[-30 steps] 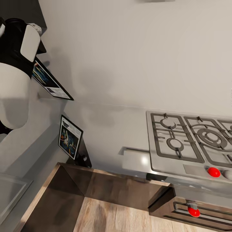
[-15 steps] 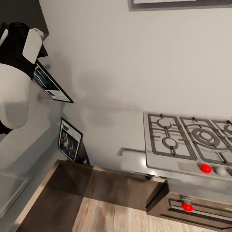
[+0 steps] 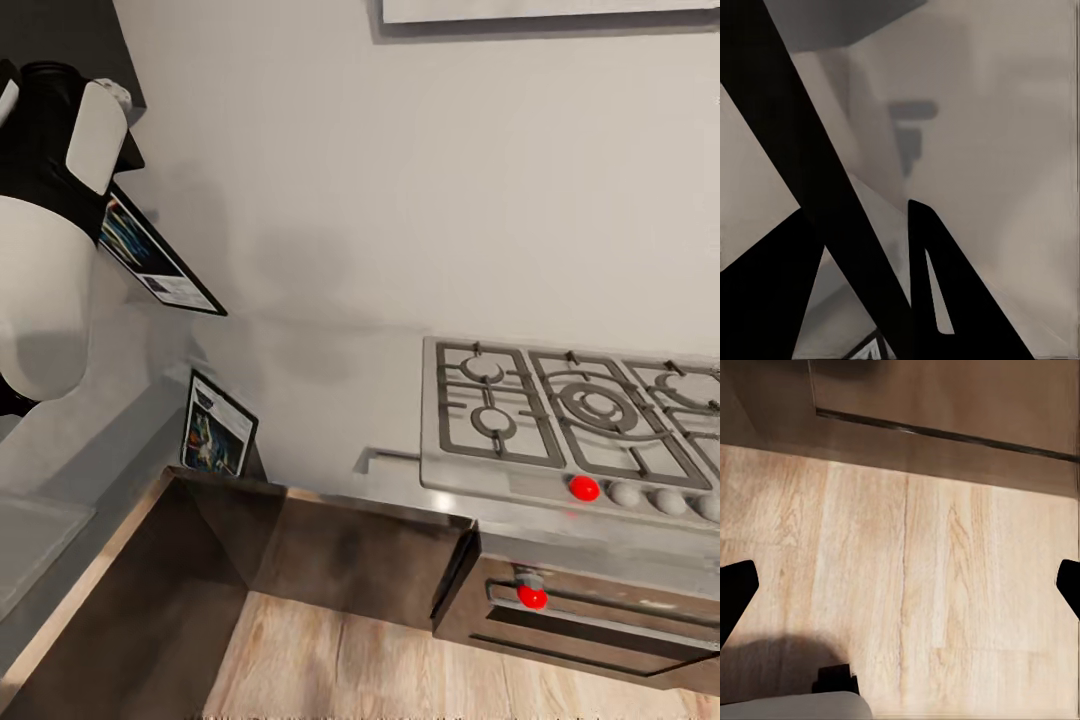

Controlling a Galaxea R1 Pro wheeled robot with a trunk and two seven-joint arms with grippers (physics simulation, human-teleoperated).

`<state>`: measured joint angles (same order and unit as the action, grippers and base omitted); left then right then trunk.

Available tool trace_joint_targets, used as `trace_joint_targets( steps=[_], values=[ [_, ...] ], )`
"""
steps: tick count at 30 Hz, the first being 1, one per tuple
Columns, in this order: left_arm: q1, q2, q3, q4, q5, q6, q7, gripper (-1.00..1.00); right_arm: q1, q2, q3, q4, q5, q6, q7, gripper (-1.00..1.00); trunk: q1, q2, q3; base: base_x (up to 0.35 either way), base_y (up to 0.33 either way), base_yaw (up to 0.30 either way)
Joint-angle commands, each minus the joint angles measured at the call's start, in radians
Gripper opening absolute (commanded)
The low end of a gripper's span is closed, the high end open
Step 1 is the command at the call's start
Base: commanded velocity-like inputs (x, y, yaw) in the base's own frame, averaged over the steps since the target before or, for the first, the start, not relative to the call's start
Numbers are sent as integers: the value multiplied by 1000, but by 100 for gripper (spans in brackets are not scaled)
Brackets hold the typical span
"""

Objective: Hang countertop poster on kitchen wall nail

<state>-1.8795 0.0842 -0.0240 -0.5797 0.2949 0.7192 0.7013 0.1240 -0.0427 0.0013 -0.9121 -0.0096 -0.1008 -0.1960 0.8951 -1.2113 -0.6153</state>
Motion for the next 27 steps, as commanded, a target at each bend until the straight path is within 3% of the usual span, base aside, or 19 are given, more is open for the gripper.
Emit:
trace_joint_targets(
  steps=[1, 14, 27],
  values=[
    [-1, 0, -8, -32, -11, 5, 7, -100, 0, 0, 1, -1, -1, -2, -3, 100, 0, -1, -1, -208, -173, 0],
    [0, -6, -8, -32, -11, 5, 4, -100, 0, 0, 2, 8, -1, -3, -3, 100, 0, -1, 0, -238, -215, 0],
    [0, -6, -8, -33, -11, 5, 4, -100, 0, 0, 0, 12, -1, -4, -3, 100, 0, -1, 20, -244, -225, 0]
  ],
)
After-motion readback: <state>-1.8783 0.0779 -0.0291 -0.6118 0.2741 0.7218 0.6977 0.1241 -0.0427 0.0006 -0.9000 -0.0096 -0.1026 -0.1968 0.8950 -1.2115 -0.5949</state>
